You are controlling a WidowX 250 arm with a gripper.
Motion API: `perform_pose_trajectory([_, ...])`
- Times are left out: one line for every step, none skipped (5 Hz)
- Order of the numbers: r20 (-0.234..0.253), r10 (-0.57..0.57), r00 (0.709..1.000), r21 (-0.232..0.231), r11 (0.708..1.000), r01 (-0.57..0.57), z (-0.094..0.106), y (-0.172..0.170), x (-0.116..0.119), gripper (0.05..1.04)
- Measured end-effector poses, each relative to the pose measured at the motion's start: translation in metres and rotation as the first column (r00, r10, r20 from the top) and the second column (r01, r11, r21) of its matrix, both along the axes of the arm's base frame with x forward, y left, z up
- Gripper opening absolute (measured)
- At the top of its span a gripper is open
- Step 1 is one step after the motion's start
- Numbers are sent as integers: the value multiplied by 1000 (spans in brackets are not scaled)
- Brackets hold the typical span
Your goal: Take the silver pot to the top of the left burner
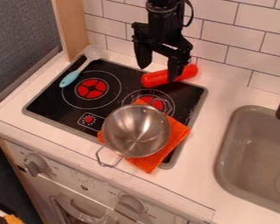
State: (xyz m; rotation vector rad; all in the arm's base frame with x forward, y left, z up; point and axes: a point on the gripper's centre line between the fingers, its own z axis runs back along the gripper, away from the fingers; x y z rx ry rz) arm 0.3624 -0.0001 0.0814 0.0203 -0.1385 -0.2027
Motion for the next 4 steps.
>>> perform_pose_trajectory([-40, -5, 999, -1, 1000, 5, -13, -1, -5, 999])
perform_pose_trajectory([-58, -165, 985, -8, 986, 165, -19, -37, -27, 999])
perform_pose_trajectory([-25, -309, 951, -17, 951, 309, -5, -63, -56, 999])
perform_pose_trajectory([-2, -365, 931, -11, 931, 365, 9, -69, -85, 999])
